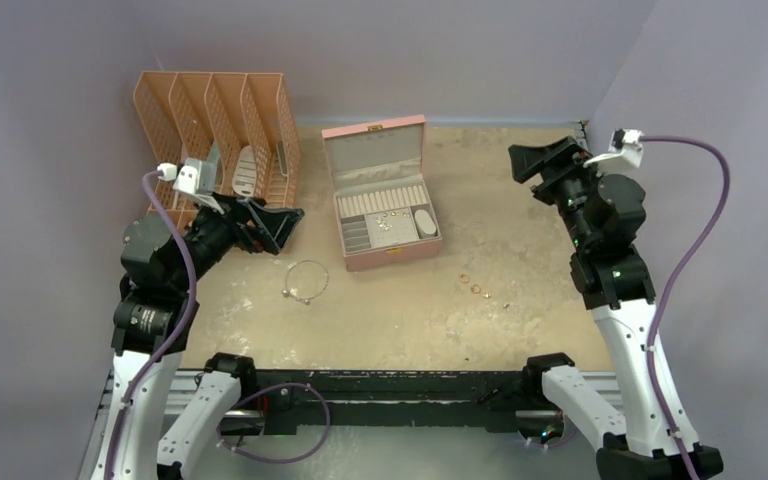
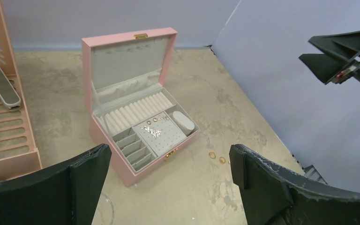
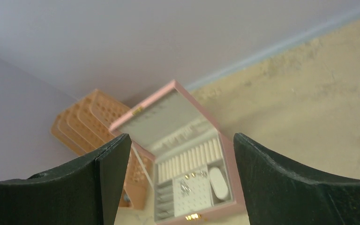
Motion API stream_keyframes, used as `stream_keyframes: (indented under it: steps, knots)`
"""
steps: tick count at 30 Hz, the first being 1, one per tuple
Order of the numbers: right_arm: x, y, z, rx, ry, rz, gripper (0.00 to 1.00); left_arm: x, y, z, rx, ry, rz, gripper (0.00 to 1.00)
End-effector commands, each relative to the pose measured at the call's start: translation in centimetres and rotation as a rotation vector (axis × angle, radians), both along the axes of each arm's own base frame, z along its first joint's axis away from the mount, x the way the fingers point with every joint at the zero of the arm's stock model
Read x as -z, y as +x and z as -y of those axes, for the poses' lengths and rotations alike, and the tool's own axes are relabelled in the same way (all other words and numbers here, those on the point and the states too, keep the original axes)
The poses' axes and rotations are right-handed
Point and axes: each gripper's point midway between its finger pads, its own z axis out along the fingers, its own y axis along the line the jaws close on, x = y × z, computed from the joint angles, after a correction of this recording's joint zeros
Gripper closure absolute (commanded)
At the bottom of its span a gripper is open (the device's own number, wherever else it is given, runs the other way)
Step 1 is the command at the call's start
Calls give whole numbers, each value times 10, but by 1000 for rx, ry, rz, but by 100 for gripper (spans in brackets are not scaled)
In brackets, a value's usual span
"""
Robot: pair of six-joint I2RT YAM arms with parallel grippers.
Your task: Organize the mixed jewelry
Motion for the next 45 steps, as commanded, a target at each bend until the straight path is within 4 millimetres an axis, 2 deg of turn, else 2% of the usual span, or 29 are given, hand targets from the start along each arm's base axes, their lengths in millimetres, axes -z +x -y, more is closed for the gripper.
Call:
stream_keyframes:
  steps: [1, 8, 11, 13, 14, 18, 22, 25, 28, 30, 32, 35, 37, 40, 45]
  knots:
    - [32, -1, -7, -50, -32, -46, 17, 8, 2, 12, 84, 8, 42, 0]
    - [89, 6, 0, -21, -96, -192, 20, 67, -11, 25, 176, -34, -91, 0]
    - [124, 1, 5, 16, -76, -314, 23, 92, -13, 24, 155, -66, -159, 1]
    - [150, -2, 8, 45, -46, -376, 33, 106, -11, 25, 156, -79, -204, 2]
    - [167, -4, 10, 59, -41, -408, 35, 112, -10, 27, 162, -82, -223, 2]
    - [208, 3, 16, 100, -60, -502, 40, 131, 3, 35, 198, -98, -311, 5]
    - [254, 8, 18, 131, -62, -654, 54, 143, 16, 38, 197, -109, -357, 9]
    - [290, 1, 19, 161, -52, -759, 59, 154, 19, 36, 177, -116, -392, 11]
    - [319, -14, 24, 192, -102, -856, 59, 164, 21, 35, 157, -119, -434, 12]
    - [331, -25, 21, 188, -146, -911, 59, 165, 22, 35, 160, -112, -440, 12]
    - [339, -32, 15, 258, -83, -953, 58, 163, 24, 35, 165, -103, -430, 12]
    - [352, -45, 5, 273, -123, -1018, 58, 163, 27, 31, 132, -96, -427, 12]
    - [360, -53, 4, 286, -142, -1059, 66, 165, 27, 30, 121, -96, -433, 12]
    - [361, -57, 9, 328, -157, -1069, 74, 167, 28, 29, 114, -95, -440, 12]
    - [361, -65, 13, 346, -191, -1081, 76, 167, 29, 29, 112, -93, -440, 12]
